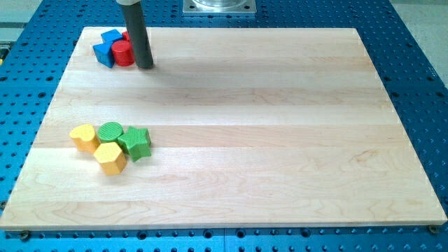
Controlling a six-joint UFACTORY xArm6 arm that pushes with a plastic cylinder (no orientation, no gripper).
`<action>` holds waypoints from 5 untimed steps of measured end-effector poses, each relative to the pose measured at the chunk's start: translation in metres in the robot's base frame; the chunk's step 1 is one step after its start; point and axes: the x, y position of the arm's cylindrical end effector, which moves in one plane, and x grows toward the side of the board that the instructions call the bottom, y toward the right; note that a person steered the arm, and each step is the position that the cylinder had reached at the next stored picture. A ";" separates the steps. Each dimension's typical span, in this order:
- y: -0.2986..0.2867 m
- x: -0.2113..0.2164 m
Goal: Push the red blocks slightly down
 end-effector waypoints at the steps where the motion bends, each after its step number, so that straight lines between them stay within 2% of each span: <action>1: 0.000 0.000; 5: 0.015 0.022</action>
